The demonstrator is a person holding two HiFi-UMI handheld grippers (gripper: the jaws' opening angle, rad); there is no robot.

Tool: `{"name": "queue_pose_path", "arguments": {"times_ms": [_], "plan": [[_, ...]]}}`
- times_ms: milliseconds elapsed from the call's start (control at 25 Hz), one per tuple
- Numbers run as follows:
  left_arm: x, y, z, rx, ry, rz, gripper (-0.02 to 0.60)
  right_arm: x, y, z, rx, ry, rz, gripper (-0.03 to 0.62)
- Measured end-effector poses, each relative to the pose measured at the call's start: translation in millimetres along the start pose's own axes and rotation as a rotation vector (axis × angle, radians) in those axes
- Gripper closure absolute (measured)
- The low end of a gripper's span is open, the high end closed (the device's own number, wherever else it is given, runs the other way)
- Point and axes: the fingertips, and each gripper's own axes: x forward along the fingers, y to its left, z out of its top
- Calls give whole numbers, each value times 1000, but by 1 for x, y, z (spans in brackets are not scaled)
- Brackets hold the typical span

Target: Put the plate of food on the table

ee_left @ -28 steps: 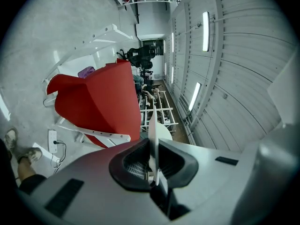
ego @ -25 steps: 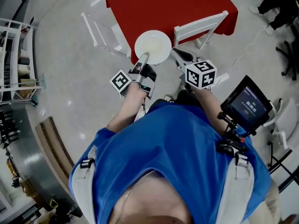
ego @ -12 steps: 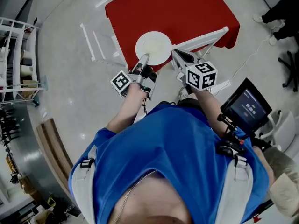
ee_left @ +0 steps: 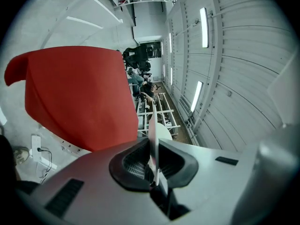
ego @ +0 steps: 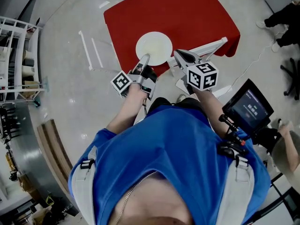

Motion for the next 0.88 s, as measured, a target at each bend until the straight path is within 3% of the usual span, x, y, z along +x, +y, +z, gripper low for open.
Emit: {"name": "queue_pose_path", "arguments": {"times_ms": [880], "plan": [[33,2,-10,6,68,-16,557,-5,-21,12,1,-39,-62,592]]}}
